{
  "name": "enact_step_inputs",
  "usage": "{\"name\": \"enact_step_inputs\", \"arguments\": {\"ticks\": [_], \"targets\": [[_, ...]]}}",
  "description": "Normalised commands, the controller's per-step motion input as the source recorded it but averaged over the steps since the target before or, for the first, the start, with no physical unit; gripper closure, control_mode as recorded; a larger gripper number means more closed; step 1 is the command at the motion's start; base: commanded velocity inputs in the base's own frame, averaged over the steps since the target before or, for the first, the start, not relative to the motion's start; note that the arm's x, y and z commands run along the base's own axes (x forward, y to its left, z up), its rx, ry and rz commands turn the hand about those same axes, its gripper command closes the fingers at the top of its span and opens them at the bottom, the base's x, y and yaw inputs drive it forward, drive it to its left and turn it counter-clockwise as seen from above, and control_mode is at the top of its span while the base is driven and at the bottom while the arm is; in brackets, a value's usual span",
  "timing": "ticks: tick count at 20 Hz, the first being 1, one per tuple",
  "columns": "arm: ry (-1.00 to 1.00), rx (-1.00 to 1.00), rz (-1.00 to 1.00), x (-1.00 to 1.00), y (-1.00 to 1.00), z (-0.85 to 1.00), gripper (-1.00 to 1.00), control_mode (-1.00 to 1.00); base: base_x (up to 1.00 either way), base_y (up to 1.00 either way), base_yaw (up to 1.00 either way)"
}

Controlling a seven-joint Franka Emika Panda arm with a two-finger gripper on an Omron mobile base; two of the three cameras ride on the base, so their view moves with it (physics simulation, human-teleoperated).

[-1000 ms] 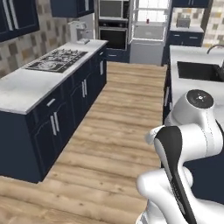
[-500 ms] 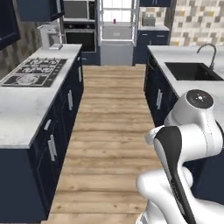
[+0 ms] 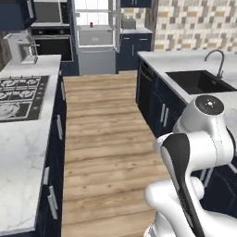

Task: Open the fridge, grab two sodas, and place both sodas inside the bowl with ice on the dining counter.

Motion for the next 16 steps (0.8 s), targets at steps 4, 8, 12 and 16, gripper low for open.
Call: {"name": "enact_step_inputs", "arguments": {"ticks": [4, 8, 12, 16], "targets": [[0.0, 0.0, 0.0, 0.0, 0.0, 0.0, -1.0, 1.0, 1.0, 0.0, -0.14], [0.0, 0.0, 0.0, 0.0, 0.0, 0.0, -1.0, 1.0, 1.0, 0.0, -0.08], [0.0, 0.0, 0.0, 0.0, 0.0, 0.0, -1.0, 1.0, 1.0, 0.09, -0.03], [0.0, 0.0, 0.0, 0.0, 0.0, 0.0, -1.0, 1.0, 1.0, 0.14, 0.0]]}}
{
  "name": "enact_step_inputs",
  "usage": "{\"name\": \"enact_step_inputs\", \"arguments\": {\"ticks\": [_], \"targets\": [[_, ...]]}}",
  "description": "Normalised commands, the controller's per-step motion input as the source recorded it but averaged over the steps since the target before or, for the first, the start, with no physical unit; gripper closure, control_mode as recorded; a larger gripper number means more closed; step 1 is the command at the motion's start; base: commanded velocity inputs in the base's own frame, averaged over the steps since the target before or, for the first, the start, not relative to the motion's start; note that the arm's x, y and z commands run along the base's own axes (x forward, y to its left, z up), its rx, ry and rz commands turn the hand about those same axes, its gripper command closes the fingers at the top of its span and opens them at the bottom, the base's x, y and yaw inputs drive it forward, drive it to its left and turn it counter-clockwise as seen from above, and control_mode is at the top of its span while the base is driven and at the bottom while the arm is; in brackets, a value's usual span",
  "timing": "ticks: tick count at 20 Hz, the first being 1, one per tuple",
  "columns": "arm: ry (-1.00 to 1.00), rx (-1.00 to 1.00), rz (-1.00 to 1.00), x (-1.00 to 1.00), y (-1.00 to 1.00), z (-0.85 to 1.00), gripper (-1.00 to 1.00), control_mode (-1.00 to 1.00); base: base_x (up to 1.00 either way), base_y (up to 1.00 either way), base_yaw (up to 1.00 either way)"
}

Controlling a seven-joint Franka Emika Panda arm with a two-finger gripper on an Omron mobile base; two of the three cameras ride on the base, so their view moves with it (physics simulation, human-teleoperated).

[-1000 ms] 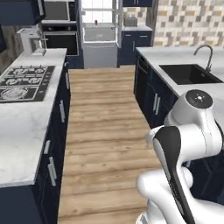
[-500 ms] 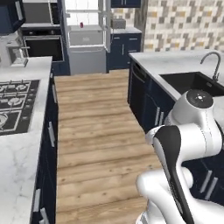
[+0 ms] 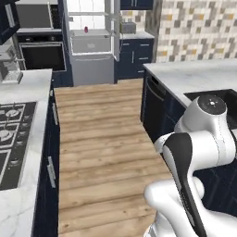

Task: Open the fridge, grab two sodas, and place both sodas inside the bowl with ice on the dining counter.

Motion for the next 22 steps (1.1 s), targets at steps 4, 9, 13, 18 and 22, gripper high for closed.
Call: {"name": "enact_step_inputs", "arguments": {"ticks": [4, 9, 13, 18, 22], "targets": [[0.0, 0.0, 0.0, 0.0, 0.0, 0.0, -1.0, 1.0, 1.0, 0.13, 0.0], [0.0, 0.0, 0.0, 0.0, 0.0, 0.0, -1.0, 1.0, 1.0, 0.11, 0.0], [0.0, 0.0, 0.0, 0.0, 0.0, 0.0, -1.0, 1.0, 1.0, 0.12, 0.0], [0.0, 0.0, 0.0, 0.0, 0.0, 0.0, -1.0, 1.0, 1.0, 0.09, 0.0], [0.0, 0.0, 0.0, 0.0, 0.0, 0.0, -1.0, 1.0, 1.0, 0.09, 0.0]]}}
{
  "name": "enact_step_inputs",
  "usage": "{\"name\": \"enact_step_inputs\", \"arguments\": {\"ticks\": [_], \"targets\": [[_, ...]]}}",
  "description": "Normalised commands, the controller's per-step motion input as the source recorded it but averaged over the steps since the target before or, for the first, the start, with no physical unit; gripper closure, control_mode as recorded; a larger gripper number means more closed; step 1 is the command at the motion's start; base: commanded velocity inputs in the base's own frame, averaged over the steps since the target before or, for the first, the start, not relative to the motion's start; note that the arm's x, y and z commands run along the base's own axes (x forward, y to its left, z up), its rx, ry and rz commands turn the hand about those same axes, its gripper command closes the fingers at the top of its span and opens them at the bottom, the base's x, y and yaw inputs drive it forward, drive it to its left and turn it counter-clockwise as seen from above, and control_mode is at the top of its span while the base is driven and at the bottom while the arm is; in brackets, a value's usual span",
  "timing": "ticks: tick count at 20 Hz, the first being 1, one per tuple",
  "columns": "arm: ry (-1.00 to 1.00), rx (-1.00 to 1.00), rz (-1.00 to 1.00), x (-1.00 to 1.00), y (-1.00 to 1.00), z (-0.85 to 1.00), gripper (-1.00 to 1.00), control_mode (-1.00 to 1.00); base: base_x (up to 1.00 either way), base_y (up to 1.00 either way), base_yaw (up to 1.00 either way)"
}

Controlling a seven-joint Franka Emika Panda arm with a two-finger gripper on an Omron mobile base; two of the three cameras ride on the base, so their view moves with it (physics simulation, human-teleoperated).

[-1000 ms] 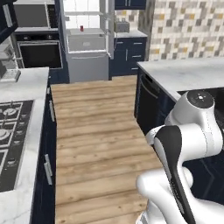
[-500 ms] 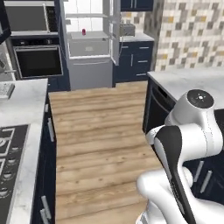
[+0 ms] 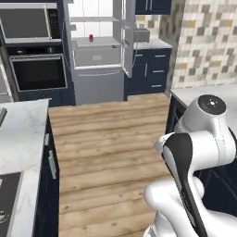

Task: Open the fridge, grab two sodas, and place both sodas inside the bowl with ice on the dining counter.

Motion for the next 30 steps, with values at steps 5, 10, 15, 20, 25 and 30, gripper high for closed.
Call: {"name": "enact_step_inputs", "arguments": {"ticks": [5, 10, 15, 20, 25, 30], "targets": [[0.0, 0.0, 0.0, 0.0, 0.0, 0.0, -1.0, 1.0, 1.0, 0.04, 0.0], [0.0, 0.0, 0.0, 0.0, 0.0, 0.0, -1.0, 1.0, 1.0, 0.0, 0.0], [0.0, 0.0, 0.0, 0.0, 0.0, 0.0, -1.0, 1.0, 1.0, 0.0, 0.0], [0.0, 0.0, 0.0, 0.0, 0.0, 0.0, -1.0, 1.0, 1.0, 0.0, 0.0], [0.0, 0.0, 0.0, 0.0, 0.0, 0.0, -1.0, 1.0, 1.0, 0.0, 0.0], [0.0, 0.0, 0.0, 0.0, 0.0, 0.0, -1.0, 1.0, 1.0, 0.0, 0.0]]}}
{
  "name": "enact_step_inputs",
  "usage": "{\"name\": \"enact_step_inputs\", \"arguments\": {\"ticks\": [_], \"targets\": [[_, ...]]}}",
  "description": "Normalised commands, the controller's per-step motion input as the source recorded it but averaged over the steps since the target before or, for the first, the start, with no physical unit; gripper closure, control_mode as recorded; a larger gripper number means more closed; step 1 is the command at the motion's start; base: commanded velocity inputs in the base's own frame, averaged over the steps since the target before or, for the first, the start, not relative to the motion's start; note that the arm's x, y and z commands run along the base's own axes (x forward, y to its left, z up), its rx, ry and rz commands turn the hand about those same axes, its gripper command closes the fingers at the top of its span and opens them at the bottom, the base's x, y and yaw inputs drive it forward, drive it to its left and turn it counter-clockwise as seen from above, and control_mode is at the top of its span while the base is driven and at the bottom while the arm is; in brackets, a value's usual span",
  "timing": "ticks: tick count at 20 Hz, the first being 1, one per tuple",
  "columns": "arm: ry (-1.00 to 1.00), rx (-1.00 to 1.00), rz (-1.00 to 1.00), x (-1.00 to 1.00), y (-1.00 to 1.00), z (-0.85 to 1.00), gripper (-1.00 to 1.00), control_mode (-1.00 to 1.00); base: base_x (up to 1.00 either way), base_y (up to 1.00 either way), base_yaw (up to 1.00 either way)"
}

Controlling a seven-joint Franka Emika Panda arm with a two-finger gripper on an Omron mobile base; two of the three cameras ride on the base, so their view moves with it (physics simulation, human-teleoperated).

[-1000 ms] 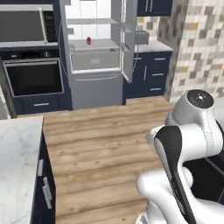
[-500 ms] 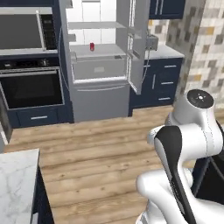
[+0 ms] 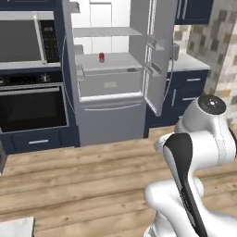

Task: Open the fridge, grab two sodas, and place both sodas inside the bowl with ice on the dining counter.

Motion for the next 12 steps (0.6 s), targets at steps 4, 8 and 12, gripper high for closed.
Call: {"name": "enact_step_inputs", "arguments": {"ticks": [4, 8, 12], "targets": [[0.0, 0.0, 0.0, 0.0, 0.0, 0.0, -1.0, 1.0, 1.0, -0.15, 0.0], [0.0, 0.0, 0.0, 0.0, 0.0, 0.0, -1.0, 1.0, 1.0, -0.22, 0.0], [0.0, 0.0, 0.0, 0.0, 0.0, 0.0, -1.0, 1.0, 1.0, -0.23, 0.0]]}}
